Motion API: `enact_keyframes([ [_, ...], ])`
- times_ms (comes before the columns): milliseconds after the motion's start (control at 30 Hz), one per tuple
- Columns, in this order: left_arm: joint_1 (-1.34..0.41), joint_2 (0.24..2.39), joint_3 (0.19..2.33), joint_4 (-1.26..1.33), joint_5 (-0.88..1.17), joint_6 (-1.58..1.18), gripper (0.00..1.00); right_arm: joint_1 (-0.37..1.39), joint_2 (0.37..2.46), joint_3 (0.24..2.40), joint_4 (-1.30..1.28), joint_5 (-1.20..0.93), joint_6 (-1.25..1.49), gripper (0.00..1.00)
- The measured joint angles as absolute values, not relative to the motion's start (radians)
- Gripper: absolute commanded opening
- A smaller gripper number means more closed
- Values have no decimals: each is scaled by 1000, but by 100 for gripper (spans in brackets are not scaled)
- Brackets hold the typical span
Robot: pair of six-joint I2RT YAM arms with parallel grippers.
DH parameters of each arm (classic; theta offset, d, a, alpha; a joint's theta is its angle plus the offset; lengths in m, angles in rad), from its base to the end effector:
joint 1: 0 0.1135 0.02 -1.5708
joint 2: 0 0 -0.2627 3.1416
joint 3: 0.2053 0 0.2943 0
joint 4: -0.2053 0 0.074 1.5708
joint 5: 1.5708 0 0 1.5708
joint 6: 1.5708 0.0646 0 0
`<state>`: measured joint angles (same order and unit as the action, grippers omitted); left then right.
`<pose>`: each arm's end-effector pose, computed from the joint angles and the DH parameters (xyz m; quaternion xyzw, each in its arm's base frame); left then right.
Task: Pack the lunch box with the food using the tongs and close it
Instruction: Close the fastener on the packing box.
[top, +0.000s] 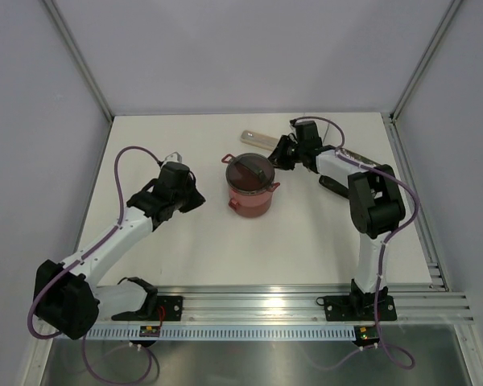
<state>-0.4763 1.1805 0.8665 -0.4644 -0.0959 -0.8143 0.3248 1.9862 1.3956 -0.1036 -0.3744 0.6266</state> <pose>0.2793 -0.1371 0.2274 -0.1732 0.9052 -0.1965 0.3346 0.4680 0.1825 0.1574 0.0557 0.8914 0.3408 0.2935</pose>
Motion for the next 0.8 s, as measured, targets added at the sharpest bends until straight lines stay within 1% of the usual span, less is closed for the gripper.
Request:
enact_keyframes([
  [133,-466,1163,867,-474,-98,-808,0,325,2047,1401,-31,-521,629,18],
  [300,-462,1161,866,-473,-96,-807,0,323,2048,1361,91,-639,628,17],
  [567,-462,1163,857,-467,-83,-803,0,319,1963,1143,238,-715,641,16],
  [800,-461,1173,857,-457,-72,-801,0,356,1818,962,290,-714,653,16],
])
